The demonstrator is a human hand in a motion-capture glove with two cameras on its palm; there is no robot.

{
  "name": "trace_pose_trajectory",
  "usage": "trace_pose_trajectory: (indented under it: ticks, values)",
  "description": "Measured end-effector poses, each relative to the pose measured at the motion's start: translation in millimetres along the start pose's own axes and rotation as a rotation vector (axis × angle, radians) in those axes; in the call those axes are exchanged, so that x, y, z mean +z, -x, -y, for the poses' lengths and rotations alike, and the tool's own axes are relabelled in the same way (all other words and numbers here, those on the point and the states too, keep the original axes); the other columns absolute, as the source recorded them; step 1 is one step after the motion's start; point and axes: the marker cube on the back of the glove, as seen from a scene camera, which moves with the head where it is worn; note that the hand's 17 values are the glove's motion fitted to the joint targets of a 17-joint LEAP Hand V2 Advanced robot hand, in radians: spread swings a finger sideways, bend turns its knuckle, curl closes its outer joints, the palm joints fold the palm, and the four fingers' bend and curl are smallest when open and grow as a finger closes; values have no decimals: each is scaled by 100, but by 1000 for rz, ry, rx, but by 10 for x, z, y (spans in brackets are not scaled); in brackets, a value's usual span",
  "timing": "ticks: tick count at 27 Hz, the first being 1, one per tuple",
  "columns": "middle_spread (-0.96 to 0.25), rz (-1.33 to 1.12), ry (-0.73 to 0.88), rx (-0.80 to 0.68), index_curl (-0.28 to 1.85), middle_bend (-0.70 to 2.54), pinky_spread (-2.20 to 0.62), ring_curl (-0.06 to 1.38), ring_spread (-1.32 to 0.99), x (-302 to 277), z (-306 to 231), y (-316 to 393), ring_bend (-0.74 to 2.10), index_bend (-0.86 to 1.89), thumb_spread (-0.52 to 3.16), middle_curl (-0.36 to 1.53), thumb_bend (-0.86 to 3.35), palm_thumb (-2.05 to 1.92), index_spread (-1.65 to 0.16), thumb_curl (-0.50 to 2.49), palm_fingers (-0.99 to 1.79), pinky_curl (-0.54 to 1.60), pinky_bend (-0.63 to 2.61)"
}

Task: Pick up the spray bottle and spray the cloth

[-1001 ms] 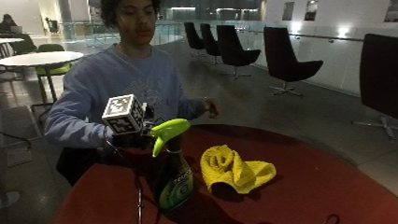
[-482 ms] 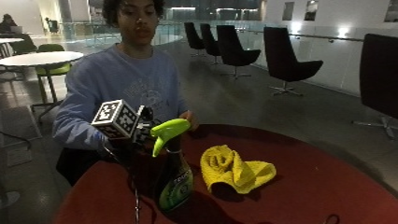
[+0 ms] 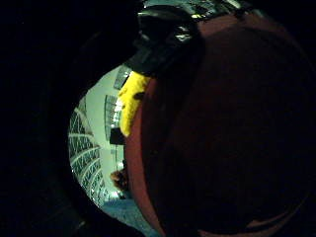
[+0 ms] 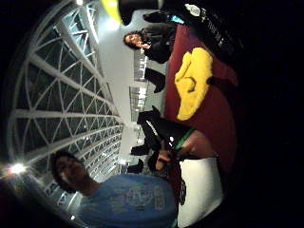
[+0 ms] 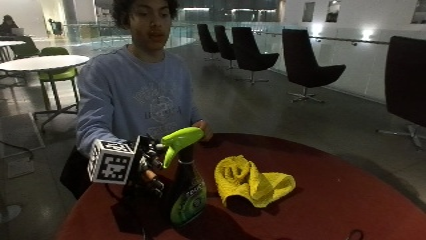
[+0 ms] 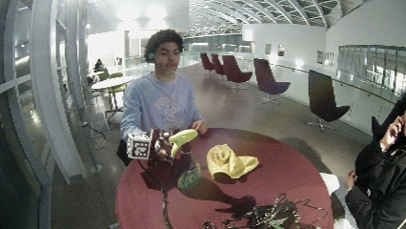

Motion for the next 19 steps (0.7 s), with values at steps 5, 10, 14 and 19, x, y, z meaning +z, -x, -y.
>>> trace_pose_trajectory:
  ticks: [5, 10, 14, 19]
  values:
    - [7, -51, -72, 71, 17, 16, 24, 24, 12, 80, 301, -71, 20, 4, 96, 27, 3, 53, -39, 27, 13, 37, 59]
    - [9, -99, -163, 75, 15, 19, 26, 24, 15, 135, 521, -56, 22, 7, 94, 27, 0, 55, -39, 28, 8, 38, 63]
    - [9, -119, -233, 92, 15, 24, 27, 24, 16, 182, 714, -4, 23, 10, 93, 29, -2, 57, -39, 29, 9, 37, 62]
    - [8, -122, -327, 126, 18, 31, 29, 24, 17, 252, 900, 39, 23, 17, 92, 32, -3, 57, -38, 30, 15, 34, 51]
